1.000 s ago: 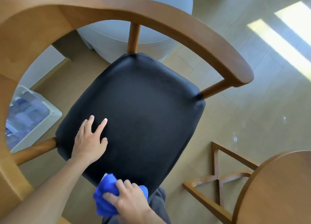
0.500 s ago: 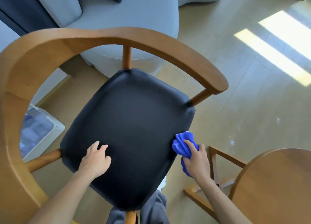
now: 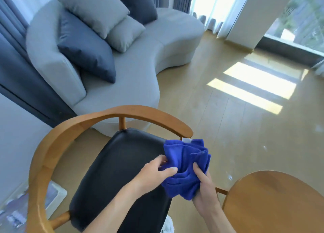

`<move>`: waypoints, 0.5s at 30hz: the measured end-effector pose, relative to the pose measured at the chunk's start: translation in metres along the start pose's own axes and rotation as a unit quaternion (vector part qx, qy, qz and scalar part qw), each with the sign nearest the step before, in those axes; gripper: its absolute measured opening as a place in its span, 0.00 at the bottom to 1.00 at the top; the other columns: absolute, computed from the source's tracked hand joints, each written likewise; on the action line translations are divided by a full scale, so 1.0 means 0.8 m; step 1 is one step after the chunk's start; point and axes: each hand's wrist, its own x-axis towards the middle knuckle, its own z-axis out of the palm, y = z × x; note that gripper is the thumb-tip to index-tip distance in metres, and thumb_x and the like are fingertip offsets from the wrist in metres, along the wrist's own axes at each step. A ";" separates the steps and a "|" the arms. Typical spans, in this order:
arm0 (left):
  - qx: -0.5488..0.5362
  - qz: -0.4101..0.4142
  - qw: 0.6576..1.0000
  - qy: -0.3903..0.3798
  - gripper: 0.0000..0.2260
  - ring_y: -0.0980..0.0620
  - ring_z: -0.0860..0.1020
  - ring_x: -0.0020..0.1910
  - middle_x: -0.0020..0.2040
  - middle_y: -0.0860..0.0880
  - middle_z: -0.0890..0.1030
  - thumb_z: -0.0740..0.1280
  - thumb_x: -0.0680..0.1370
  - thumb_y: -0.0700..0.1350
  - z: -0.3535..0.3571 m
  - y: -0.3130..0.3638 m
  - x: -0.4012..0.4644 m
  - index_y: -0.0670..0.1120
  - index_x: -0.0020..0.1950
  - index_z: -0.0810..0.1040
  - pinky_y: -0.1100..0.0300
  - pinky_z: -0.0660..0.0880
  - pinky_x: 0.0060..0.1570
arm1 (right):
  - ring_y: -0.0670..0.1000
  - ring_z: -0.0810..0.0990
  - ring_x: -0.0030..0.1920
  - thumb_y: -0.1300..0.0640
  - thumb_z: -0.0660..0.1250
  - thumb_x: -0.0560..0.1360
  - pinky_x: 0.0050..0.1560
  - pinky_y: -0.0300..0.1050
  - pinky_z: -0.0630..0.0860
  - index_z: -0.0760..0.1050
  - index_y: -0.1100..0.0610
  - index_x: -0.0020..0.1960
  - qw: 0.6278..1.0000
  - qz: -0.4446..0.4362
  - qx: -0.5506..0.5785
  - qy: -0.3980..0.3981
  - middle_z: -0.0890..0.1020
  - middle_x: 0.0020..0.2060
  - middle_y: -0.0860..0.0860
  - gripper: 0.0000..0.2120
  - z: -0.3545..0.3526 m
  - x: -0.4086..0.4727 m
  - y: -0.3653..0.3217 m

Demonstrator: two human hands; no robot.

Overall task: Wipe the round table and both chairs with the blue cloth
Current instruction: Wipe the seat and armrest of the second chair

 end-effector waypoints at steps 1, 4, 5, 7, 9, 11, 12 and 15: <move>0.020 0.017 1.000 -0.002 0.19 0.67 0.78 0.51 0.52 0.64 0.80 0.68 0.67 0.62 -0.003 0.018 -0.011 0.62 0.57 0.73 0.65 0.75 0.51 | 0.63 0.81 0.56 0.53 0.64 0.76 0.46 0.52 0.81 0.74 0.58 0.65 0.999 0.004 0.043 -0.003 0.81 0.58 0.61 0.19 0.010 -0.015 -0.014; 0.028 0.071 0.997 0.001 0.22 0.65 0.80 0.49 0.50 0.63 0.81 0.71 0.66 0.64 -0.011 0.065 -0.042 0.60 0.56 0.72 0.65 0.77 0.48 | 0.65 0.80 0.57 0.52 0.62 0.76 0.46 0.55 0.81 0.78 0.61 0.61 0.990 -0.008 0.132 -0.037 0.79 0.59 0.65 0.19 0.033 -0.063 -0.052; 0.023 0.088 0.996 0.000 0.22 0.64 0.80 0.49 0.50 0.62 0.82 0.72 0.66 0.64 -0.014 0.081 -0.052 0.59 0.56 0.73 0.63 0.78 0.49 | 0.66 0.79 0.58 0.52 0.62 0.75 0.48 0.56 0.81 0.78 0.62 0.61 0.988 -0.018 0.148 -0.047 0.79 0.60 0.65 0.19 0.039 -0.079 -0.061; -0.004 0.122 0.992 -0.017 0.19 0.60 0.81 0.50 0.51 0.60 0.83 0.72 0.69 0.61 -0.021 0.112 -0.074 0.58 0.56 0.75 0.56 0.78 0.54 | 0.66 0.78 0.60 0.52 0.64 0.73 0.52 0.58 0.79 0.77 0.62 0.61 0.984 -0.044 0.164 -0.061 0.78 0.61 0.65 0.21 0.047 -0.113 -0.076; -0.040 0.155 0.985 -0.061 0.19 0.55 0.82 0.53 0.54 0.57 0.83 0.72 0.70 0.57 -0.028 0.144 -0.100 0.59 0.60 0.75 0.51 0.77 0.58 | 0.66 0.75 0.63 0.52 0.65 0.73 0.59 0.61 0.75 0.74 0.62 0.65 0.982 -0.079 0.158 -0.064 0.76 0.64 0.65 0.24 0.053 -0.145 -0.090; -0.029 0.192 0.974 -0.119 0.21 0.52 0.82 0.54 0.56 0.55 0.83 0.72 0.71 0.56 -0.034 0.176 -0.128 0.61 0.63 0.73 0.50 0.77 0.57 | 0.66 0.74 0.65 0.49 0.68 0.73 0.63 0.62 0.72 0.72 0.60 0.68 0.984 -0.120 0.121 -0.055 0.75 0.65 0.63 0.26 0.060 -0.178 -0.105; -0.006 0.212 0.966 -0.148 0.21 0.52 0.81 0.55 0.57 0.54 0.82 0.72 0.72 0.55 -0.035 0.193 -0.142 0.62 0.63 0.72 0.51 0.78 0.57 | 0.65 0.74 0.65 0.48 0.69 0.74 0.62 0.60 0.73 0.72 0.58 0.68 0.985 -0.138 0.092 -0.053 0.76 0.65 0.63 0.26 0.064 -0.195 -0.113; 0.075 0.266 0.940 -0.198 0.19 0.53 0.81 0.55 0.56 0.54 0.82 0.71 0.71 0.55 -0.030 0.247 -0.183 0.63 0.61 0.74 0.53 0.78 0.55 | 0.62 0.77 0.63 0.57 0.70 0.76 0.58 0.54 0.76 0.73 0.53 0.67 0.975 -0.219 0.004 -0.038 0.77 0.64 0.60 0.20 0.065 -0.244 -0.136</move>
